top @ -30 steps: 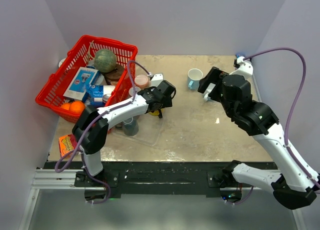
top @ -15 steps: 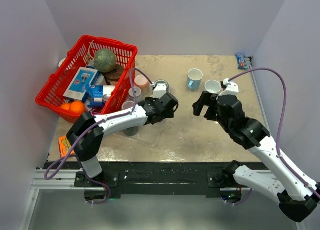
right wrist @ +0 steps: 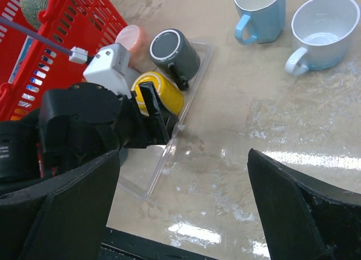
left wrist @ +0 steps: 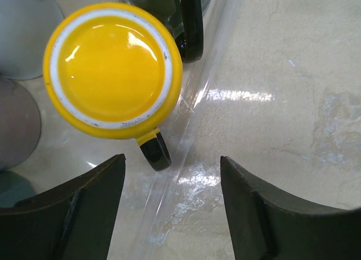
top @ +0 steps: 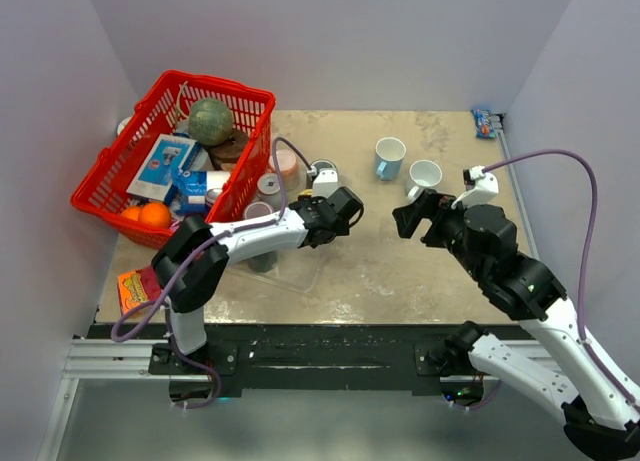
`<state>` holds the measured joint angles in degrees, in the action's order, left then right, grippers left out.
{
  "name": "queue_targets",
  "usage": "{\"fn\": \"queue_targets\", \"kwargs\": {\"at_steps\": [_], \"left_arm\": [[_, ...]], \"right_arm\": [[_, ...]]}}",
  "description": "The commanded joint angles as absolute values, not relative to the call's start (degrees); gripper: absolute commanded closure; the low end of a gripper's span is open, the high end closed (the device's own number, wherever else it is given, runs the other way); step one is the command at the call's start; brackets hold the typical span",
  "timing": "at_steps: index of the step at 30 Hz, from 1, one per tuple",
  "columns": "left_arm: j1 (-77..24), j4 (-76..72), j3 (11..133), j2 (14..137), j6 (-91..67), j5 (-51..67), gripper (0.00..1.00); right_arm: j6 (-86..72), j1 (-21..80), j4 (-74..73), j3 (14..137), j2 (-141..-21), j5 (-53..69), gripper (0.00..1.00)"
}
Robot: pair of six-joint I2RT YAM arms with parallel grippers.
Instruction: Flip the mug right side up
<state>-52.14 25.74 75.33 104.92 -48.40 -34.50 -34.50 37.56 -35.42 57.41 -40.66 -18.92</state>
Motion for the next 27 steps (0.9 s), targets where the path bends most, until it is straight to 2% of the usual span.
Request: {"fn": "queue_targets", "kwargs": {"at_steps": [1, 6, 17, 20, 21, 24, 27], "left_arm": [[-51.5, 23.91, 77.0, 107.31, -48.51, -36.39, 0.28], [-50.19, 20.05, 76.03, 108.37, -45.53, -36.47, 0.3], [-48.87, 16.26, 74.27, 108.02, -43.33, -36.48, 0.43], [-48.52, 15.73, 73.21, 107.93, -44.11, -35.6, 0.48], [-48.34, 15.65, 72.95, 107.84, -44.47, -35.6, 0.54], [-48.08, 15.21, 71.9, 106.88, -45.44, -35.6, 0.61], [-48.08, 14.33, 70.4, 105.56, -45.62, -35.51, 0.63]], "right_arm": [[-34.89, 37.62, -35.16, 55.99, -39.64, -18.46, 0.01], [-36.56, 37.62, -34.54, 53.62, -39.9, -18.72, 0.01], [-40.25, 37.62, -33.4, 49.22, -40.52, -18.45, 0.02], [-40.34, 37.62, -33.14, 49.31, -40.61, -18.72, 0.03], [-40.43, 37.7, -33.05, 49.31, -40.69, -18.81, 0.03], [-40.34, 37.71, -33.05, 49.22, -40.96, -18.81, 0.03], [-39.99, 37.62, -33.05, 49.13, -41.13, -18.37, 0.03]]}}
